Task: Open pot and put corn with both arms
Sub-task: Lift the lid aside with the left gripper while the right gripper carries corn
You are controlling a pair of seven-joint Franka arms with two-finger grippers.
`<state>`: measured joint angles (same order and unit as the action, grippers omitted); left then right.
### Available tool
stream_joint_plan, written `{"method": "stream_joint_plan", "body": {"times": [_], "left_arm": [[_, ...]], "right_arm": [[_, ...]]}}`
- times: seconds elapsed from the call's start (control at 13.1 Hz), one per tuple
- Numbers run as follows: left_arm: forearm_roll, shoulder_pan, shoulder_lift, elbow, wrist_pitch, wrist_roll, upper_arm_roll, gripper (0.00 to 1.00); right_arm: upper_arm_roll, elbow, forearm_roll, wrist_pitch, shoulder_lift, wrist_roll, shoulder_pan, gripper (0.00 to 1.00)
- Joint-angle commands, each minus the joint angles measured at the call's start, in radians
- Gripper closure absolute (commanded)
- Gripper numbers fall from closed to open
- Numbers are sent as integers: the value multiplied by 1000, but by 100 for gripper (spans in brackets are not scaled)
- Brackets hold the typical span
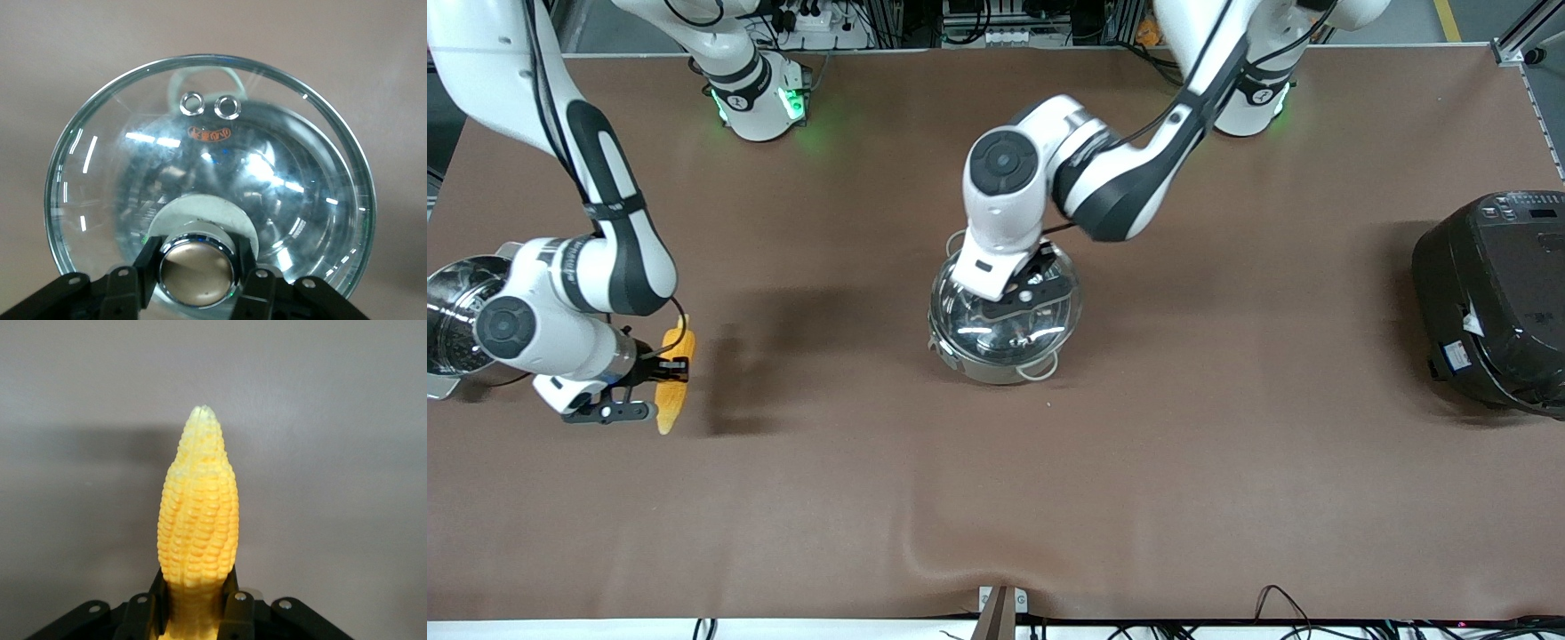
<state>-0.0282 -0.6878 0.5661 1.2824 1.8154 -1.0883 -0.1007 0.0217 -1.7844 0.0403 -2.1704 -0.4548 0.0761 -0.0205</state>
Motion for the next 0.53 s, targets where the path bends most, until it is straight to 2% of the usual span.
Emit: {"method": "stream_joint_plan", "body": {"times": [0.0, 0.23, 0.46], "left_arm": [[-22, 98, -130, 44, -64, 120, -2, 100], [-24, 255, -198, 106, -65, 316, -10, 100], [-25, 381, -224, 213, -13, 497, -10, 100]], "right_arm": [[0, 63, 3, 110, 50, -16, 23, 94], [-2, 184, 0, 318, 94, -95, 95, 94], [-2, 301, -5, 480, 117, -261, 241, 94]]}}
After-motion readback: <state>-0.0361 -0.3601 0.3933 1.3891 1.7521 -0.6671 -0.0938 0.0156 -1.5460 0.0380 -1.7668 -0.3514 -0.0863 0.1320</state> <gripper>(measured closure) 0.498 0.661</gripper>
